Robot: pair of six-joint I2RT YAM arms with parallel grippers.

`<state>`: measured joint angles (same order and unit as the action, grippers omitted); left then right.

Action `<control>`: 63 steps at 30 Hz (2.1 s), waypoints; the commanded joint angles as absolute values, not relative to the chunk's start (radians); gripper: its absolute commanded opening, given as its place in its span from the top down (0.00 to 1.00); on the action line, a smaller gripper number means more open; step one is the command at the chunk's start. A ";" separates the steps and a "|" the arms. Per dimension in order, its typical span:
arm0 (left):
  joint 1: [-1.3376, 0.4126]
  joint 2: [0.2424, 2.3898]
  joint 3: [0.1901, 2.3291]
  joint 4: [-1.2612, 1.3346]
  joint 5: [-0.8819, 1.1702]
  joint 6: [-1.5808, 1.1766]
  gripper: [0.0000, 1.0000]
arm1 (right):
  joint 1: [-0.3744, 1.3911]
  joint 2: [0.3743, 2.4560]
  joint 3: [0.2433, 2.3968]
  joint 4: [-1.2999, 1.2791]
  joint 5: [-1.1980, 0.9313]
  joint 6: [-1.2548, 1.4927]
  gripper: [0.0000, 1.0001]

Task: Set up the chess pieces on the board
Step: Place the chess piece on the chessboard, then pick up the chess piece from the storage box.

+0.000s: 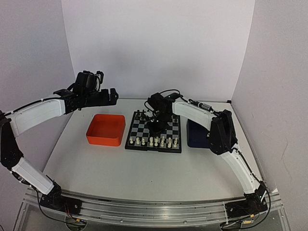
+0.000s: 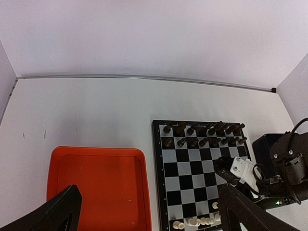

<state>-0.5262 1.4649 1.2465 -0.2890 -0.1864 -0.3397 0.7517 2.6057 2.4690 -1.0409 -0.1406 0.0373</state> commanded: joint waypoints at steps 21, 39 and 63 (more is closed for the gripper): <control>-0.522 1.431 1.241 -0.290 -0.186 -0.321 0.00 | 0.759 2.608 2.510 -1.052 -0.161 0.080 0.78; -0.522 1.441 1.247 -0.284 -0.175 -0.323 0.00 | 0.758 2.608 2.556 -1.046 -0.143 0.066 0.76; -0.521 1.428 1.248 -0.192 -0.182 -0.314 0.00 | 0.708 2.278 2.384 -0.918 0.176 0.074 0.15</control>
